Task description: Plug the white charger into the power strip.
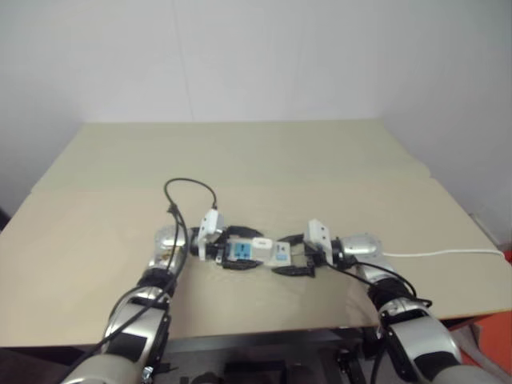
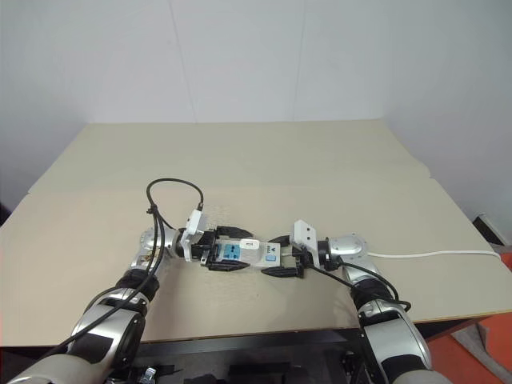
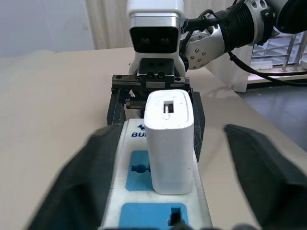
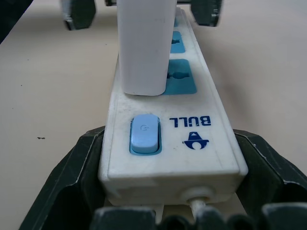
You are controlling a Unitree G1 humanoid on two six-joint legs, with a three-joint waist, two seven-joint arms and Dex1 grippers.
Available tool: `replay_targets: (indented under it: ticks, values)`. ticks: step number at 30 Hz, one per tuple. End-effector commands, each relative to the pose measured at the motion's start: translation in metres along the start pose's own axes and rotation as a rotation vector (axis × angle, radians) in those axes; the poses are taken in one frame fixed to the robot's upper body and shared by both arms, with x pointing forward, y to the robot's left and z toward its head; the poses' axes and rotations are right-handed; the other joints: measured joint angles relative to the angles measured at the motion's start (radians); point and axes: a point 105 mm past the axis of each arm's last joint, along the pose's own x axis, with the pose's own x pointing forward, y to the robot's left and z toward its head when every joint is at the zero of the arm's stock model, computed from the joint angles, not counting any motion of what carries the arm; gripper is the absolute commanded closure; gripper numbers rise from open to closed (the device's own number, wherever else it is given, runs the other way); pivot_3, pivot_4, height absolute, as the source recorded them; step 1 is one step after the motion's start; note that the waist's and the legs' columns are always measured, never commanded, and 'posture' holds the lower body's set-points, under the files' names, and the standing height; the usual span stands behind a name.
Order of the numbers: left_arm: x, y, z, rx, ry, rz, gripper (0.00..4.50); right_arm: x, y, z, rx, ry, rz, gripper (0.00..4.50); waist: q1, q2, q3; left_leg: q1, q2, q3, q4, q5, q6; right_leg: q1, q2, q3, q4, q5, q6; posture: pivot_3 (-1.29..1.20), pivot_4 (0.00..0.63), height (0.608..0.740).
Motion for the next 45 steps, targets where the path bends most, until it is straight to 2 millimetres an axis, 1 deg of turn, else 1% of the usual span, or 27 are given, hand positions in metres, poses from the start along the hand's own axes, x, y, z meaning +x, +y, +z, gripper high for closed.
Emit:
replay_targets:
  ticks: [1,5,8,10,11,14,16,18,20,22,23,27,32,35,38,41,43,45]
  values:
    - [0.000,-0.006,-0.010,-0.031,0.018,-0.009,0.02,0.003,0.007,-0.010,0.008,0.040,0.024,1.08,0.000,0.000,0.000,0.000,0.000,0.000,0.000,0.000,0.000,0.000,0.000,0.000,0.000,0.000,0.000,0.00,0.150,0.740]
    - [-0.001,-0.003,-0.003,-0.007,0.005,-0.005,0.02,0.002,0.007,-0.010,0.008,0.041,0.024,1.08,0.000,0.000,0.000,0.000,0.000,0.000,0.000,0.000,0.000,0.000,0.000,0.000,0.000,0.000,0.000,0.00,0.150,0.740]
    - [-0.002,-0.001,0.006,0.017,0.019,-0.025,0.02,0.003,0.006,-0.010,0.007,0.041,0.024,1.08,-0.001,0.000,0.000,0.000,0.000,0.000,0.000,0.000,0.000,0.000,0.000,0.000,0.000,0.000,0.000,0.00,0.150,0.740]
    - [-0.011,0.001,0.026,0.046,0.006,-0.047,0.02,0.002,0.006,-0.009,0.005,0.042,0.024,1.08,-0.004,0.000,0.000,-0.001,0.000,0.000,0.000,0.000,0.000,-0.001,0.000,0.000,0.000,0.000,0.000,0.00,0.150,0.740]
    - [-0.014,-0.001,0.033,0.057,0.001,-0.058,0.02,0.002,0.006,-0.009,0.005,0.042,0.024,1.08,-0.004,0.000,0.000,-0.002,0.001,-0.001,0.000,0.000,0.000,-0.003,0.000,0.001,0.001,0.000,0.000,0.00,0.150,0.740]
    - [-0.033,0.000,0.050,0.118,0.042,-0.057,0.02,0.000,0.005,-0.008,0.009,0.042,0.024,1.08,-0.002,0.000,0.000,-0.004,0.001,-0.005,0.000,0.000,0.000,-0.005,0.001,0.001,0.002,0.000,0.000,0.00,0.150,0.740]
    - [-0.052,0.006,0.064,0.148,0.058,-0.013,0.02,-0.001,0.004,-0.009,0.008,0.046,0.010,1.08,0.000,0.000,0.000,-0.004,0.000,-0.004,0.000,0.000,0.000,-0.004,0.000,0.001,0.002,0.000,0.000,0.00,0.150,0.740]
    - [-0.068,0.011,0.071,0.174,0.082,0.033,0.02,-0.002,0.004,-0.010,0.013,0.046,0.002,1.08,0.002,0.000,0.000,-0.004,0.000,-0.005,0.000,0.000,0.000,-0.004,-0.001,0.001,0.001,0.000,0.000,0.00,0.150,0.740]
    - [-0.087,0.016,0.076,0.192,0.121,0.090,0.02,-0.003,0.003,-0.010,0.018,0.046,-0.001,1.08,0.002,0.000,0.000,-0.004,0.000,-0.005,0.000,0.000,0.000,-0.004,0.000,0.001,0.001,0.000,0.000,0.00,0.150,0.740]
    - [-0.098,0.017,0.076,0.195,0.147,0.119,0.00,-0.003,0.003,-0.011,0.020,0.047,0.001,0.36,0.003,0.000,0.000,-0.003,0.000,-0.004,0.000,0.000,0.000,-0.005,0.000,0.001,0.001,0.000,0.000,0.00,0.150,0.740]
    - [-0.105,0.017,0.076,0.195,0.158,0.138,0.00,-0.003,0.003,-0.011,0.028,0.049,0.003,0.07,0.005,0.000,0.001,-0.004,0.000,-0.004,0.000,0.000,0.000,-0.005,0.000,0.001,0.001,0.000,0.000,0.00,0.150,0.740]
    - [-0.126,0.015,0.079,0.178,0.153,0.213,0.00,-0.005,0.000,-0.007,0.019,0.038,-0.002,0.03,0.007,0.000,0.001,-0.006,0.000,-0.004,0.000,0.000,0.000,-0.006,0.000,0.000,0.001,0.000,0.000,0.00,0.150,0.740]
    - [-0.133,0.009,0.080,0.177,0.123,0.239,0.00,-0.011,-0.003,-0.004,-0.011,0.039,-0.014,0.03,0.011,0.000,0.001,-0.007,0.000,-0.003,0.000,0.000,0.000,-0.006,-0.001,-0.001,0.001,0.000,0.000,0.00,0.150,0.740]
    - [-0.144,-0.002,0.081,0.184,0.140,0.260,0.00,-0.031,-0.007,0.004,-0.055,0.044,-0.015,0.03,0.018,0.000,0.002,-0.008,0.000,-0.002,0.000,0.000,0.000,-0.007,-0.001,-0.001,0.002,0.000,0.000,0.00,0.150,0.740]
    - [-0.160,-0.013,0.083,0.183,0.182,0.293,0.00,-0.057,-0.011,0.014,-0.133,0.069,-0.030,0.03,0.024,0.001,0.004,-0.013,0.000,-0.002,0.001,0.000,0.000,-0.012,-0.002,-0.002,0.002,0.000,0.000,0.00,0.150,0.740]
    - [-0.182,-0.027,0.082,0.178,0.278,0.328,0.00,-0.091,-0.014,0.022,-0.206,0.147,-0.027,0.03,0.028,0.001,0.004,-0.023,-0.001,-0.002,0.002,0.000,0.000,-0.023,-0.003,-0.001,0.005,0.000,0.000,0.00,0.150,0.740]
    - [-0.194,-0.036,0.081,0.181,0.345,0.342,0.00,-0.111,-0.014,0.028,-0.236,0.198,-0.015,0.03,0.029,0.003,0.006,-0.024,-0.001,-0.001,0.002,0.000,0.000,-0.024,-0.003,-0.001,0.004,0.000,0.000,0.00,0.150,0.740]
    - [-0.207,-0.045,0.086,0.159,0.378,0.364,0.00,-0.132,-0.014,0.037,-0.247,0.237,-0.018,0.03,0.030,0.003,0.008,-0.024,-0.001,0.003,0.002,0.000,0.000,-0.024,-0.003,-0.001,0.002,0.000,0.000,0.00,0.150,0.740]
